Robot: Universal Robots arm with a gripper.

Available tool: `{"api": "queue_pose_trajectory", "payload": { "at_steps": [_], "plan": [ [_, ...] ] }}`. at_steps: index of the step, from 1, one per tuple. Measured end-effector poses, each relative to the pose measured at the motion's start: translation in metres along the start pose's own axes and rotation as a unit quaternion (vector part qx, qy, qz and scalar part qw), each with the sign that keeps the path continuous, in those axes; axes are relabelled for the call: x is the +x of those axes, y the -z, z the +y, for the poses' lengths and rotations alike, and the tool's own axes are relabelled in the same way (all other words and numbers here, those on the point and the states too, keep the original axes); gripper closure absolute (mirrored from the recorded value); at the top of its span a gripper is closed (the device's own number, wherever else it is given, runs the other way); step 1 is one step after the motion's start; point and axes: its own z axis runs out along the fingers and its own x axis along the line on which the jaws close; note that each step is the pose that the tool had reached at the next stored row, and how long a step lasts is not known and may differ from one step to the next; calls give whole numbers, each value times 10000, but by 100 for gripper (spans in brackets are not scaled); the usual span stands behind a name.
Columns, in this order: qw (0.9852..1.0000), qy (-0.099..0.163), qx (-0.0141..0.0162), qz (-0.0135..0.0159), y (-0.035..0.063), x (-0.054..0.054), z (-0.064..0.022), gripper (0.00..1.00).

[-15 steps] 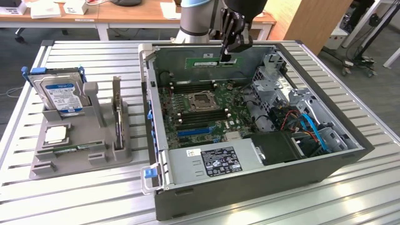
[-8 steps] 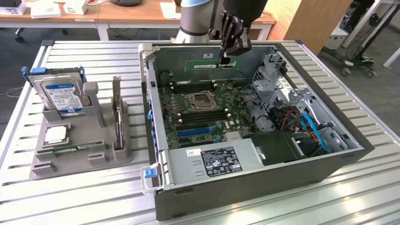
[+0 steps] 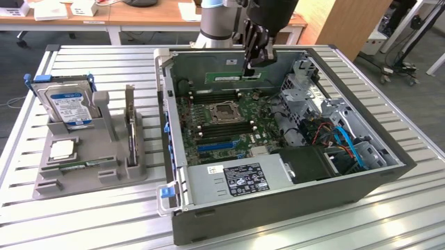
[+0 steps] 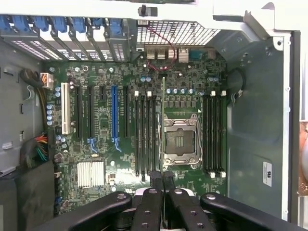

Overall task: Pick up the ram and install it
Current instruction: 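Pick up the ram and move it above insertion slot, then insert the ram into the slot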

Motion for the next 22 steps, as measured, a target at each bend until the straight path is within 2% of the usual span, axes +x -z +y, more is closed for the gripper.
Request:
{"api": "queue_pose_trajectory", "payload": {
  "at_steps": [12,22],
  "plan": [
    [10000,0,0,0,-156,14,-6,88],
    [10000,0,0,-1,-159,15,-7,88]
  ]
}}
